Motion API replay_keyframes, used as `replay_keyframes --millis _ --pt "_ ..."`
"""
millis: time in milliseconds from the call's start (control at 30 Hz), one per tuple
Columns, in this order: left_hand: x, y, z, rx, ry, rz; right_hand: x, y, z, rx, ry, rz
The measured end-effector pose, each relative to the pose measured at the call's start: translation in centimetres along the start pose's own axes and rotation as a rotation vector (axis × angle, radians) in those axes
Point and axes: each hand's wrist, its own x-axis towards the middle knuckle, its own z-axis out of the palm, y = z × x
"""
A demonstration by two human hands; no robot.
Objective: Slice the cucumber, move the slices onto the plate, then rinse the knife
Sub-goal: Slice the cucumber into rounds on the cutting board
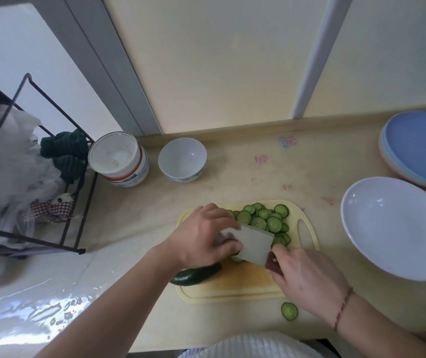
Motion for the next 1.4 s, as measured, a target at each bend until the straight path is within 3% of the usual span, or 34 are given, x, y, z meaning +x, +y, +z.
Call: replay_keyframes --millis 133,267,400,567,667,800,900,1033,1267,1400 --pt "-2.1 -0.4 0.2 0.111 0.018 0.182 0.0 0.1 0.3 -0.007 0.003 0.008" --pt "-2.6 -0.5 0.6 0.074 0.08 0.204 -0.3 -0.2 0.8 -0.068 -0.031 -0.001" --pt "-1.0 -0.6 0.3 -0.094 0.136 -0.009 -1.3 -0.2 1.1 -0.128 -0.088 -0.008" --pt "3.8 -1.9 0.6 -0.097 -0.098 -0.296 -3.5 0.3 1.0 -0.144 -0.147 0.01" --pt "4.6 -2.5 1.2 -0.058 -0.13 -0.353 -4.7 0.9 1.1 -0.092 -0.165 0.041" --pt "2.6 -3.4 0.7 -0.011 0.064 -0.418 -5.9 3.3 1.2 0.186 -0.199 0.1" --pt "-1.3 -4.0 0.9 -0.044 0.259 -0.492 -5.7 7.6 2.7 0.126 -0.1 -0.041" --pt "-6.9 -2.2 3.0 -0.029 0.361 -0.421 -5.1 11.9 2.7 0.151 -0.188 -0.003" --pt "-10.3 -0.3 6.5 0.089 0.159 -0.317 -1.1 13.1 1.0 0.058 -0.274 -0.087" --pt "-10.3 -0.4 7.2 0.106 0.171 -0.308 0.3 13.2 0.6 -0.011 -0.26 -0.093"
